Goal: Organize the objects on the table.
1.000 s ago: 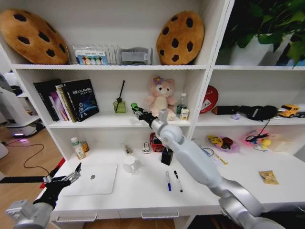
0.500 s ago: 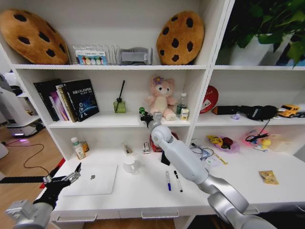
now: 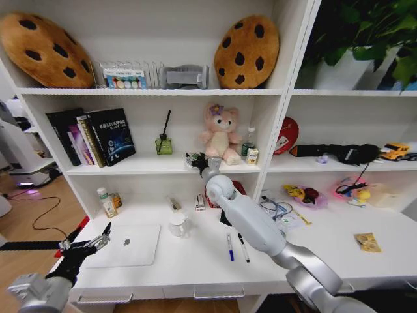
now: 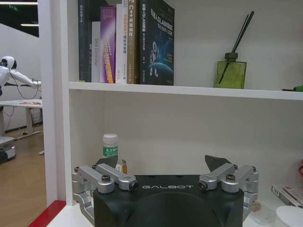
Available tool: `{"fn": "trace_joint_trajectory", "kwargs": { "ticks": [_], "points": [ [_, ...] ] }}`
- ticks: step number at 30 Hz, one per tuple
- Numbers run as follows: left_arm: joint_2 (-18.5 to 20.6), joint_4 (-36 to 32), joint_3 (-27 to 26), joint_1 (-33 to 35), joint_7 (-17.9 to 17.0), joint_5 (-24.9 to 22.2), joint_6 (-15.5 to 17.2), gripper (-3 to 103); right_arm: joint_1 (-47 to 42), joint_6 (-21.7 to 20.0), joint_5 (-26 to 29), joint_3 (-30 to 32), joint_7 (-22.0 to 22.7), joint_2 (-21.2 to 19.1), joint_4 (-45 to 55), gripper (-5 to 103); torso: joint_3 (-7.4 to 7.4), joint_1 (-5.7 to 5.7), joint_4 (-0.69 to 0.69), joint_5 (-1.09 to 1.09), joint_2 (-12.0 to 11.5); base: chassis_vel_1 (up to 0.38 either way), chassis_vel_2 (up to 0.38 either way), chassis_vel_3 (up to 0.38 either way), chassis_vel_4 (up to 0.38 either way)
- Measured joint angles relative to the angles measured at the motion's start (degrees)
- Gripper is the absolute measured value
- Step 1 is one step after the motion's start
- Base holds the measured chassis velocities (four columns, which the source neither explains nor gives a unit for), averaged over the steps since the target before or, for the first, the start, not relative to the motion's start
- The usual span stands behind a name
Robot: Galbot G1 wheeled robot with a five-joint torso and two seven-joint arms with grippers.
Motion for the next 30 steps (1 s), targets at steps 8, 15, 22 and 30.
{"fn": "trace_joint_trajectory", "kwargs": {
  "ticks": [8,15,22,30],
  "points": [
    [0.00,0.00,-0.01,0.00,-0.02,0.00,0.00,100,-12.29,-2.14,2.99,-0.83,8.18,-12.50,18.14,100,0.00,0.00,0.00,0.01,0.00,0.000,0.000,0.000,0.000],
    [0.00,0.00,-0.01,0.00,0.00,0.00,0.00,100,-32.18,-0.98,-2.19,7.56,5.91,-18.89,23.48,100,-0.01,-0.01,-0.01,0.01,0.00,0.000,0.000,0.000,0.000],
    [0.00,-0.01,-0.01,0.00,0.00,0.00,0.00,100,-46.54,3.10,-11.61,12.93,3.64,-16.05,18.18,100,0.00,-0.01,0.00,0.01,0.01,0.000,0.000,0.000,0.000],
    [0.00,0.00,-0.01,0.00,-0.01,0.00,-0.01,100,-47.04,5.51,-15.22,12.50,3.25,-11.08,7.65,99,0.00,0.00,0.02,-0.01,0.00,0.000,0.000,0.000,0.000]
  ]
}}
